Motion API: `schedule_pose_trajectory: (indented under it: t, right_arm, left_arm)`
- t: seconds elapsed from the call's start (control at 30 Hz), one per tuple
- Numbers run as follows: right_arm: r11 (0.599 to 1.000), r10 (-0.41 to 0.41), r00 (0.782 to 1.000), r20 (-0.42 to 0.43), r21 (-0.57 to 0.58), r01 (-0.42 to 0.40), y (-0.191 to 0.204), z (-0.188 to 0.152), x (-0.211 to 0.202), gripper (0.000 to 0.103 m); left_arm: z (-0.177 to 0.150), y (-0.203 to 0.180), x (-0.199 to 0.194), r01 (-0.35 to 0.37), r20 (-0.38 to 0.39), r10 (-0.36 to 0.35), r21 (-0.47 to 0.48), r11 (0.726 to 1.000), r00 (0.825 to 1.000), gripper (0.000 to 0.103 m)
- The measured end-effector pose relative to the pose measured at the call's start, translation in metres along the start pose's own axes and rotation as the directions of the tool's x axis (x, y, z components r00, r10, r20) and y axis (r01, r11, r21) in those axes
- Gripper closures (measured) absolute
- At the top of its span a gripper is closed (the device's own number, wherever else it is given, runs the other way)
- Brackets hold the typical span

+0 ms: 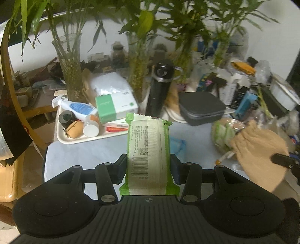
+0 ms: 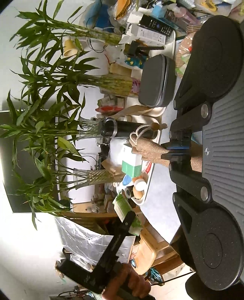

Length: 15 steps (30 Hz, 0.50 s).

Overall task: Organize soft objects
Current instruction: 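Carry the green-white packet left and burlap pouch right toward the box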

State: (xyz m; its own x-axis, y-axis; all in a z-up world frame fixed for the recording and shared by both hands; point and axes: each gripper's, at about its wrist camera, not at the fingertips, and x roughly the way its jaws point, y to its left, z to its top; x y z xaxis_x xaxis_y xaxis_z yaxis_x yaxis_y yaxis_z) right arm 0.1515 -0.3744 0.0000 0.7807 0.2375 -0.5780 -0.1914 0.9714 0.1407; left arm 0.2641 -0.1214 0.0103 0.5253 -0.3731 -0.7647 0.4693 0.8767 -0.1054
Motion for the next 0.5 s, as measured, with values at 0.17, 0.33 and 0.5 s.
schedule_pose_trajectory:
  t: [0.17,0.33,0.5]
  right_arm:
    - [1.000,-0.007,1.000,0.014,-0.006,0.008,0.006,-0.002,-0.021,0.097]
    - [1.000,-0.010,1.000,0.028,-0.013,0.011,0.011,-0.005,-0.039,0.097]
    - [1.000,-0.017,0.999,0.039,-0.016,0.017,0.014,-0.006,-0.052,0.097]
  left_arm:
    - [-0.021,-0.019,-0.027,0.052,0.002,-0.052,0.025,0.998,0.999,0.057]
    - [-0.043,-0.036,-0.044,0.098,-0.017,-0.097,0.050,0.994,0.995,0.057]
    - [-0.066,-0.055,-0.050,0.146,-0.055,-0.142,0.080,0.986,0.988,0.057]
